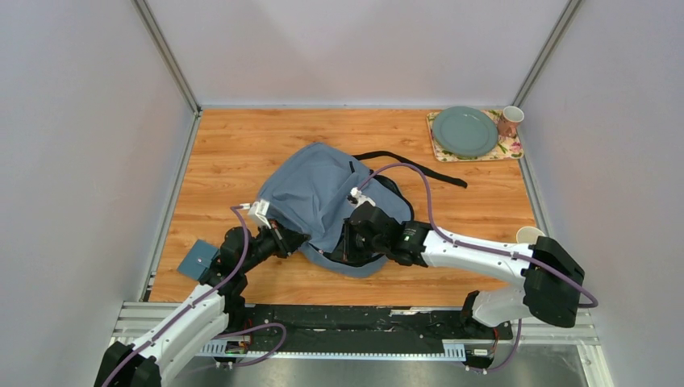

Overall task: Pack the student bag
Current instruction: Zip the student bag at the center of the board.

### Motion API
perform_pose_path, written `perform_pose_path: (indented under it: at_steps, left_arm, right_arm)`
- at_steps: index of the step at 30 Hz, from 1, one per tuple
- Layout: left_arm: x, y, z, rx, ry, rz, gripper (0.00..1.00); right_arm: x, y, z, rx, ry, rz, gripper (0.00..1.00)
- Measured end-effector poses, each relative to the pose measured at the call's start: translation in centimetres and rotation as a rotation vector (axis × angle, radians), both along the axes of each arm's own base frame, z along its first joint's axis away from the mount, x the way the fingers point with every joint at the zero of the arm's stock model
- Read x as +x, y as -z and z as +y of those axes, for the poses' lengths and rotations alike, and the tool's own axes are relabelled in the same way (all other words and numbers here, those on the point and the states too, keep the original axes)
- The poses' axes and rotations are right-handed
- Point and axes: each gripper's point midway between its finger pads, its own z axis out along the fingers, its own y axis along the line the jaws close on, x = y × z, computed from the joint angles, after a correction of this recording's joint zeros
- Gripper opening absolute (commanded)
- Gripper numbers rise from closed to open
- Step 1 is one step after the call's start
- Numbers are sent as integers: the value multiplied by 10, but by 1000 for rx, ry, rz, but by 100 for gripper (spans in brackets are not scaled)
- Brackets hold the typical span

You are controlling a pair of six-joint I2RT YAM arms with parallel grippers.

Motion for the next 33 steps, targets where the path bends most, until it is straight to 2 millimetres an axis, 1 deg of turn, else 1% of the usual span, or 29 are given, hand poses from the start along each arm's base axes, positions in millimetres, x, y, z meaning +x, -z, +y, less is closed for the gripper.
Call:
perform_pose_path:
  at_steps: [6, 14, 21, 28, 33]
  left_arm:
    - [0, -1, 0, 14, 3, -2, 0]
    - [1, 0, 2, 51, 8, 3, 0]
    - [0, 0, 2, 67, 14, -6, 0]
    - [1, -5, 2, 70, 17, -19, 0]
    - [2, -5, 3, 96, 16, -15, 0]
  right_arm:
    - [-5, -6, -5, -2, -34, -14, 0]
    - [-10, 0, -24, -83, -69, -38, 0]
    - [-8, -10, -31, -80, -53, -75, 0]
    - [-3, -24, -34, -51, -23, -110, 0]
    - [-5, -25, -36, -55, -43, -120, 0]
